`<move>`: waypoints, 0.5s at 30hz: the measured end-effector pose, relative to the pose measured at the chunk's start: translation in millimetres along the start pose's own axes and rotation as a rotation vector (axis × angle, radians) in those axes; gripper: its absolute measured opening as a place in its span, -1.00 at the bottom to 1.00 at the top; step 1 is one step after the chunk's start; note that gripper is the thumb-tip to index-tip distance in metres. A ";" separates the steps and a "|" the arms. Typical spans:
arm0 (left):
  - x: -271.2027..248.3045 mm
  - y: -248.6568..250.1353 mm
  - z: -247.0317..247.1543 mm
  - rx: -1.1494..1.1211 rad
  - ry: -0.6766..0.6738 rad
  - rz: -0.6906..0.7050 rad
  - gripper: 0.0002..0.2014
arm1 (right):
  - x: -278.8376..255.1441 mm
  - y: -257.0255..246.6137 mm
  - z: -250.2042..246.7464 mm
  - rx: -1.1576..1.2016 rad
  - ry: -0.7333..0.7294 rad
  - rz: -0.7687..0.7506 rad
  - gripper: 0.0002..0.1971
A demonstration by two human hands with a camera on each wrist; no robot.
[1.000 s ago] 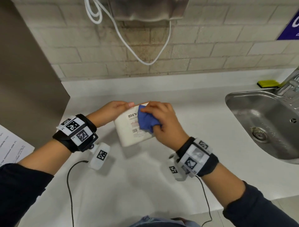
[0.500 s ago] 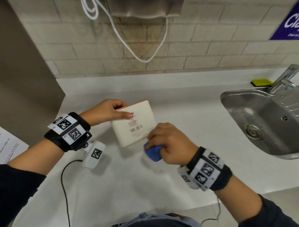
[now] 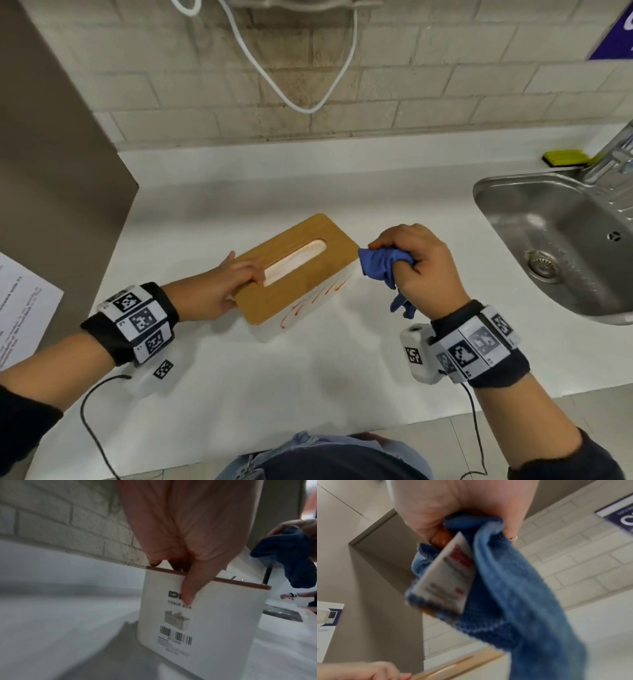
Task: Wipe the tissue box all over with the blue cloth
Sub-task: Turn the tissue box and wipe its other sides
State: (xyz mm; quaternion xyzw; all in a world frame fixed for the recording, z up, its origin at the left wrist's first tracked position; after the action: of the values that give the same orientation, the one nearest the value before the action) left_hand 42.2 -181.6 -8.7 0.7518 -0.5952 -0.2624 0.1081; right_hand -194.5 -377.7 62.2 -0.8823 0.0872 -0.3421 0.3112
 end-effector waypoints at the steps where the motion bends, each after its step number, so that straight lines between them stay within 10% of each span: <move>1: -2.8 -1.0 1.2 0.047 0.031 -0.012 -0.54 | -1.2 1.5 6.7 0.011 -0.013 0.004 -0.60; 15: -9.9 6.9 50.7 0.196 0.438 -0.067 -0.35 | -30.5 4.3 60.2 0.091 -0.156 0.115 -0.54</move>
State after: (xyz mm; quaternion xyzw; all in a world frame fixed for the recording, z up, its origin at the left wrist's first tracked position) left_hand 8.3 -166.4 -45.3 0.8169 -0.5550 -0.0375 0.1526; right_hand -177.6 -340.4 8.3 -0.8848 0.0977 -0.2577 0.3759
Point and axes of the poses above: each hand's wrist, its own x-axis towards the middle knuckle, its own z-axis out of the palm, y = z × x, the point moved 3 cm from there along x, towards the middle knuckle, and after that the axes turned 9 degrees about -z, right-handed, at the moved point
